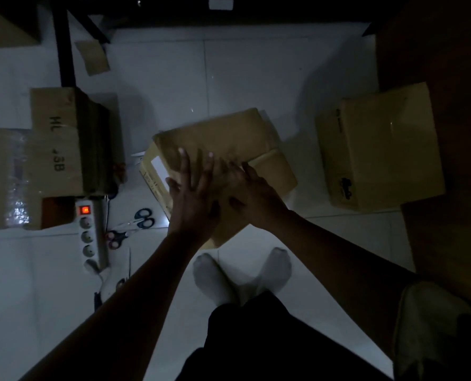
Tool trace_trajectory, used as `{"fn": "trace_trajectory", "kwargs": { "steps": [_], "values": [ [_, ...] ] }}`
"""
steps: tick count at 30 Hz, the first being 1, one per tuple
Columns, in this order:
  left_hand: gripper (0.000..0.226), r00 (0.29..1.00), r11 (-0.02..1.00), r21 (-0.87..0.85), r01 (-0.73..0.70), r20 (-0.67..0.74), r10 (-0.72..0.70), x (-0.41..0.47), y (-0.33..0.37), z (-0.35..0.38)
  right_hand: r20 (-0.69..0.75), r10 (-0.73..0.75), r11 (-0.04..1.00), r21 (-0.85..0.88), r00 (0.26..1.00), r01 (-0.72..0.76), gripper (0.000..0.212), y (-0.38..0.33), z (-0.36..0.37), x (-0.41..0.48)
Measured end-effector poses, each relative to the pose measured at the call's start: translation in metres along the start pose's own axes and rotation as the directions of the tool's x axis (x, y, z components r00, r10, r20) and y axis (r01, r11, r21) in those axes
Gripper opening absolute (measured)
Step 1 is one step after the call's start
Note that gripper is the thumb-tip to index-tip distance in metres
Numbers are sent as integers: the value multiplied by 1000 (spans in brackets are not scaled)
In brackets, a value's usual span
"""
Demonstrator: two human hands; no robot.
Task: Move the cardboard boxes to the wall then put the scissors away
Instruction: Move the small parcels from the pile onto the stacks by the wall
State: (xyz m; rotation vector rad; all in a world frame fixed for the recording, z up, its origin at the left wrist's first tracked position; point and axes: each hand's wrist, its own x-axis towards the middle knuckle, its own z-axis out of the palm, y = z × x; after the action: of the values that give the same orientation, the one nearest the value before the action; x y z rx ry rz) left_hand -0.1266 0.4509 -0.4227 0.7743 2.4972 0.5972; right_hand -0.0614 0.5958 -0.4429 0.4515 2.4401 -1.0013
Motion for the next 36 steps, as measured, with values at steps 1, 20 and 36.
{"fn": "trace_trajectory", "kwargs": {
  "steps": [1, 20, 36],
  "values": [
    [93, 999, 999, 14, 49, 11, -49, -1, -5, 1, 43, 47, 996, -73, 998, -44, 78, 2, 2, 3],
    [96, 960, 968, 90, 236, 130, -246, 7, -132, 40, 153, -52, 878, -464, 987, 118, 95, 89, 29, 78],
    [103, 895, 894, 46, 446, 15, -447, -6, -98, -20, 47, 4, 975, -224, 999, 7, 81, 5, -33, 65]
  ]
}}
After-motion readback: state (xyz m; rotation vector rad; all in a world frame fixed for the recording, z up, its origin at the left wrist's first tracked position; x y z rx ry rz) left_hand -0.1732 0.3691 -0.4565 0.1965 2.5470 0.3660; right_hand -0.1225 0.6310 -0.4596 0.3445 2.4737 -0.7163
